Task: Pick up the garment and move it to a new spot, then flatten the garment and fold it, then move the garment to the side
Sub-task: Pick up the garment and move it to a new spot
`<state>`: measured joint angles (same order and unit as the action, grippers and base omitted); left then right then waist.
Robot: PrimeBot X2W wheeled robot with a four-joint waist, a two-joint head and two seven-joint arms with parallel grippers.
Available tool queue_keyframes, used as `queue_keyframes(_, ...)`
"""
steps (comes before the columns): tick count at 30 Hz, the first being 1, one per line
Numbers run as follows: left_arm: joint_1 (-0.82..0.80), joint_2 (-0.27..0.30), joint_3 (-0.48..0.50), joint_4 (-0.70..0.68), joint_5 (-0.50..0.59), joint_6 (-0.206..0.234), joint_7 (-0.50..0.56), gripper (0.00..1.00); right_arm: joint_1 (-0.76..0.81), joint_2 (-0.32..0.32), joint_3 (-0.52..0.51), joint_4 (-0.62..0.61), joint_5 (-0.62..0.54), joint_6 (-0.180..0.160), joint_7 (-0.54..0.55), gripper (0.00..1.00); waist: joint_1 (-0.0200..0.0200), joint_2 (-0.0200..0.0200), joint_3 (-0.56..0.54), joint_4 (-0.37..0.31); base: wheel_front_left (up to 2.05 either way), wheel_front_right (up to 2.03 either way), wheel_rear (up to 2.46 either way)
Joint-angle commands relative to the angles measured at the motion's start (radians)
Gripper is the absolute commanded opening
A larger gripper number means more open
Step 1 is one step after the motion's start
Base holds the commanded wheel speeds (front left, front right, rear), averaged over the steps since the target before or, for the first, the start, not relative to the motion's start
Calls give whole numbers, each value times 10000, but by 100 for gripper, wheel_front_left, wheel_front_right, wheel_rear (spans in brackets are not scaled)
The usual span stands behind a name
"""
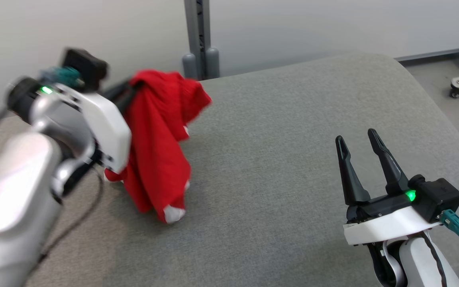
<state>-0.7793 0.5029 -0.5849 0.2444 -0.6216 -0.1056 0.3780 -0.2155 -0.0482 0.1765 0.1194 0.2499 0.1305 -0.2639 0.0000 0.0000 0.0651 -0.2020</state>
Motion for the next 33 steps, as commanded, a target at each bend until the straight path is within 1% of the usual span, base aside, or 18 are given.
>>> queue_keyframes(1,374,-255,-181,-259,97,227,-108,0,44,-44,26,-43,95,5,-10,100,0,0,161,-252,0,0,0)
queue_keyframes(4,955,-708,-563,-430,231,513,-308,0,50,-41,26,-81,165,5,-10,100,0,0,326,-407,0,0,0)
queue_keyframes(7,1421,-1301,-1045,-221,379,635,-597,0,-2,-44,2,-134,146,5,-10,100,0,0,599,-466,0,0,0)
queue_keyframes(10,1661,-1983,-1438,434,489,549,-1225,0,-134,-42,-72,-205,160,5,-10,100,0,0,894,-456,0,0,0)
queue_keyframes(14,1665,-2960,-1601,1778,597,434,-2739,0,-249,-39,-140,-221,150,5,-8,100,0,0,1156,-320,0,0,0)
queue_keyframes(15,1628,-3140,-1673,2179,664,373,-3038,9,-287,-41,-115,-197,142,5,-8,100,0,0,1178,-284,0,0,0)
queue_keyframes(16,1563,-3308,-1773,2561,726,334,-3246,70,-338,-47,-98,-188,119,5,-8,100,0,0,1185,-237,0,0,0)
queue_keyframes(17,1508,-3486,-1862,2925,729,254,-3412,100,-367,-48,-89,-177,95,5,-10,100,0,0,1180,-192,0,0,0)
queue_keyframes(19,1322,-3722,-1967,3484,736,142,-3744,100,-374,-48,-127,-140,51,5,-8,100,0,0,1134,-80,0,0,0)
queue_keyframes(20,1322,-3722,-1967,3484,736,142,-3744,100,-374,-48,-127,-140,51,5,-8,100,0,0,1134,-80,0,0,0)
queue_keyframes(24,1029,-3929,-2055,4163,765,17,-4357,100,-256,-47,-209,-98,-16,5,-8,100,0,0,911,177,0,0,0)
queue_keyframes(27,859,-3982,-2052,4298,723,-43,-4690,100,-177,-48,-232,-87,-55,5,-8,100,0,0,710,349,0,0,0)
queue_keyframes(31,852,-3775,-1944,4044,574,-79,-4901,100,-9,-48,-309,-48,-114,5,-8,100,0,0,453,566,0,0,0)
queue_keyframes(33,1042,-3360,-1711,3585,353,-52,-4818,100,13,-47,-366,23,-197,5,-8,100,0,0,290,676,0,0,0)
